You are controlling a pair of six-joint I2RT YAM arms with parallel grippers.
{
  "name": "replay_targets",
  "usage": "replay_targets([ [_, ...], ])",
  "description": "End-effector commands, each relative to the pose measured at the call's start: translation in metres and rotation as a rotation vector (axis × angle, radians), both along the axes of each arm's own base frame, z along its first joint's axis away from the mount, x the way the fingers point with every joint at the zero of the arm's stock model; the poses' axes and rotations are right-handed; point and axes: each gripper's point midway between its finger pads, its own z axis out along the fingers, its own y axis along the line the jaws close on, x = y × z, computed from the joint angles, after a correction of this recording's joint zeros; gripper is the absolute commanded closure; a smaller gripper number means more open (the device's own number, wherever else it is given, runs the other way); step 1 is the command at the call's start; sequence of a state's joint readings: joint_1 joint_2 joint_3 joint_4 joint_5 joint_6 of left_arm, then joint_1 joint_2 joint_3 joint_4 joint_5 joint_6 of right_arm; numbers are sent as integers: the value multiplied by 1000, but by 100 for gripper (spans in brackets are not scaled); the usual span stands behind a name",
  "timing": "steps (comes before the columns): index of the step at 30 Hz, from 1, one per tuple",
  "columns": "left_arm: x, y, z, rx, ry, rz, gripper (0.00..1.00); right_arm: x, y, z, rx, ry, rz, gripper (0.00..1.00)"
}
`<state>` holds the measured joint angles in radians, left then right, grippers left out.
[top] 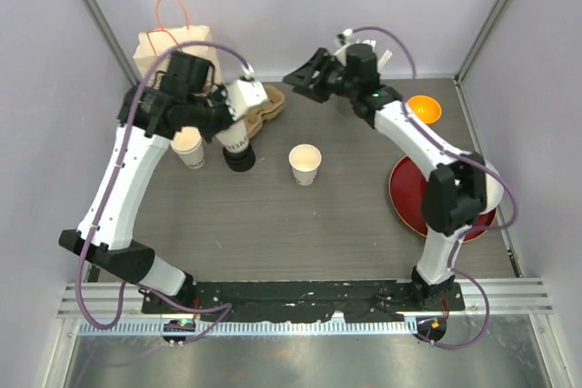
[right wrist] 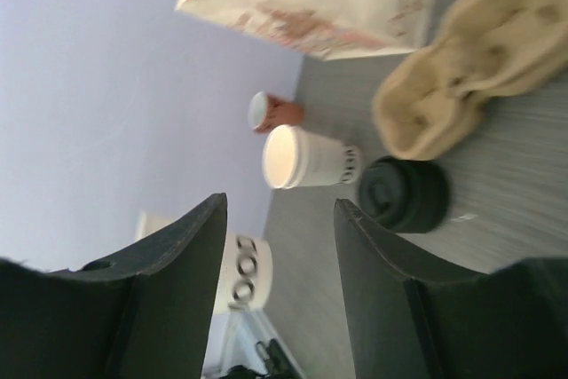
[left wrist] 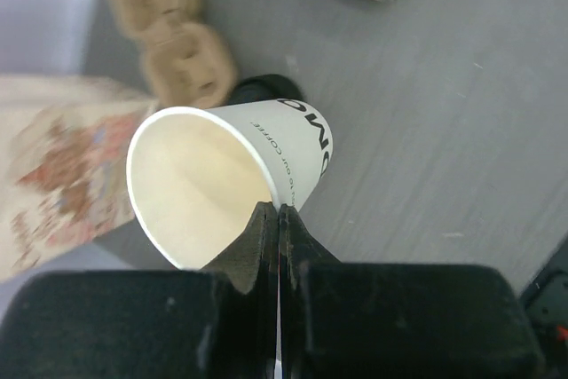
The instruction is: Pack the takeout coffee
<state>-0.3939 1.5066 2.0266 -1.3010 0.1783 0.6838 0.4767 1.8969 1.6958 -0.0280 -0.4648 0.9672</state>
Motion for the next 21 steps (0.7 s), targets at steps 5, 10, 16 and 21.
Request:
replay_targets([
  [5,-70,-43,-100,197,185,-371,100,-21,-111,-21,-489,-122,-156,33],
  [10,-49,-55,-137,223,81,-422,100,-34,-135,-34,-602,-99,-167,30],
  [16,-25,-75,-171,174,1,-420,100,-46,-143,-68,-673,-34,-160,30],
  [21,-30,-90,-184,104,-2,-480,100,-58,-143,-80,-679,-10,-129,30],
])
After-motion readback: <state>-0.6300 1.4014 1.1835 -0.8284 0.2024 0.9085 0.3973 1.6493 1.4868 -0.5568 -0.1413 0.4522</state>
